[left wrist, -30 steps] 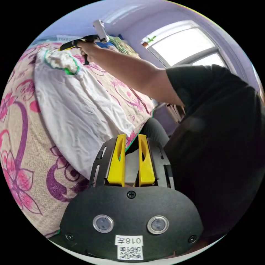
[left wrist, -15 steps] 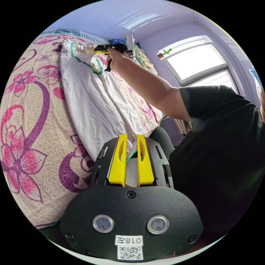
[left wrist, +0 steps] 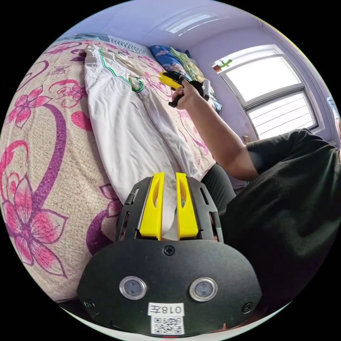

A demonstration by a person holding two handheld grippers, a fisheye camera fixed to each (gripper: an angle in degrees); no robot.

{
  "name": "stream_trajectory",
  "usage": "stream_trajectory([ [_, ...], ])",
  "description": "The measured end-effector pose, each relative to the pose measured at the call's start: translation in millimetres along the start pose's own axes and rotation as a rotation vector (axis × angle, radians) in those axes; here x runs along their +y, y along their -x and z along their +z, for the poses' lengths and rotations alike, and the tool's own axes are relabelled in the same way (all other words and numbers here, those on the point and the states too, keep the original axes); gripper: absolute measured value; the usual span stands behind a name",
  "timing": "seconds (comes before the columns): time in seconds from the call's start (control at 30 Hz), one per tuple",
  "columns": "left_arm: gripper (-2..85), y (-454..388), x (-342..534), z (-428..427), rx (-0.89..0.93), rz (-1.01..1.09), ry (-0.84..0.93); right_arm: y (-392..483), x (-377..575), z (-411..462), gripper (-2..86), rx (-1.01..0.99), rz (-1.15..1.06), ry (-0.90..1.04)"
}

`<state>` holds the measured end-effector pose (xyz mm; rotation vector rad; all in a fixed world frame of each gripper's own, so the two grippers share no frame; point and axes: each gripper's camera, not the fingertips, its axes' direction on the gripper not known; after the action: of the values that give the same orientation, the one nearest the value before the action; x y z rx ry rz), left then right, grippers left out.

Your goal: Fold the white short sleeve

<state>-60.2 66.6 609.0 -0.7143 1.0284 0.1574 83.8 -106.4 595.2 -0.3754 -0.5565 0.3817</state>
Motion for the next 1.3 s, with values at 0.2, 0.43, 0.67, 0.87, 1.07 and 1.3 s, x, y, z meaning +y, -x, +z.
stream_trajectory([
  [0.2,6.2,13.2,13.7,-1.3,0.068,0.002,-0.074,114.0,-29.8,88.7,8.9,0.231,-0.655,0.210],
  [0.43,5.8,-8.6,21.7,-40.1,0.098,0.019,-0.183,123.3,-36.2,194.8,5.6,0.512,-0.887,0.454],
  [0.67,6.1,-29.4,-42.7,-121.1,-0.040,0.124,-0.298,69.2,-69.8,151.4,2.2,0.285,-0.671,0.330],
  [0.87,9.4,-37.6,-167.6,-148.4,-0.296,0.134,-0.325,-62.0,-106.9,97.8,9.7,0.000,-0.267,0.226],
  [1.07,13.6,-54.0,-309.5,-132.0,-0.537,0.090,-0.280,-191.0,-52.4,6.6,8.4,-0.482,0.027,-0.105],
  [1.3,14.9,-83.5,-401.9,-81.1,-0.793,0.035,-0.159,-233.8,-13.3,-9.5,2.9,-0.595,-0.083,-0.185],
])
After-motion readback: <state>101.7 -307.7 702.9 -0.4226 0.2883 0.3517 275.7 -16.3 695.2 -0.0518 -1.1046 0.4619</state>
